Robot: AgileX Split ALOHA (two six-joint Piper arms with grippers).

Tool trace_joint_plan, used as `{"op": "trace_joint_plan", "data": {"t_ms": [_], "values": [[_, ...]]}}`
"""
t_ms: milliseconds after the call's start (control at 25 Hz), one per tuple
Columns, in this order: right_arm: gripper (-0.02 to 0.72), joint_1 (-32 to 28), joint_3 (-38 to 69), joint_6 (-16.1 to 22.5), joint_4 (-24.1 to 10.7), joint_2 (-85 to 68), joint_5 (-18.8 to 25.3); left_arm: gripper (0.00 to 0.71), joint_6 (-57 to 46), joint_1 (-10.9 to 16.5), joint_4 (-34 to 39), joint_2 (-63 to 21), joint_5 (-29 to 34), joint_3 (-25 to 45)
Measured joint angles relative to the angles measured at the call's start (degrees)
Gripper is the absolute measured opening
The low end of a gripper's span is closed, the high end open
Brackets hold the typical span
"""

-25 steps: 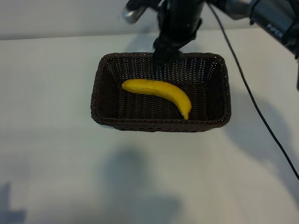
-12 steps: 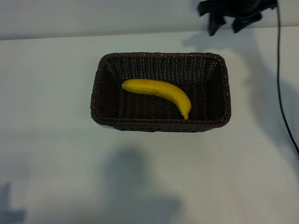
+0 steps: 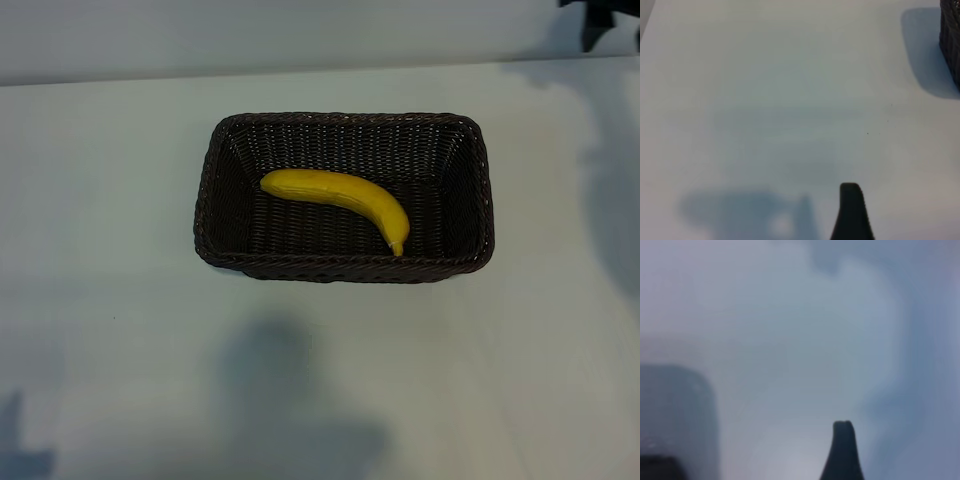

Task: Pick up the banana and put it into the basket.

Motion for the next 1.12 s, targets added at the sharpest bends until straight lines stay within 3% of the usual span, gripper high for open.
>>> {"op": "trace_joint_plan", "data": {"t_ms": [200,400,600,1120], "values": [[0.573,-3.06,0.00,-0.73,-0.29,0.00,0.00,0.548,0.00,0.00,0.00,0.00,0.00,0.00],[0.573,-3.36,4.31,-2.81,-2.95,-2.51,-0.06,0.548,0.00,0.00,0.00,0.00,0.00,0.00],[0.573,-3.36,15.80,-3.37,-5.65,-8.50,-0.01,0.548,0.00,0.00,0.00,0.00,0.00,0.00],[0.573,-3.36,51.03,-3.44,-7.33,-32.46,-0.08,0.548,0.00,0.00,0.00,0.00,0.00,0.00]]}}
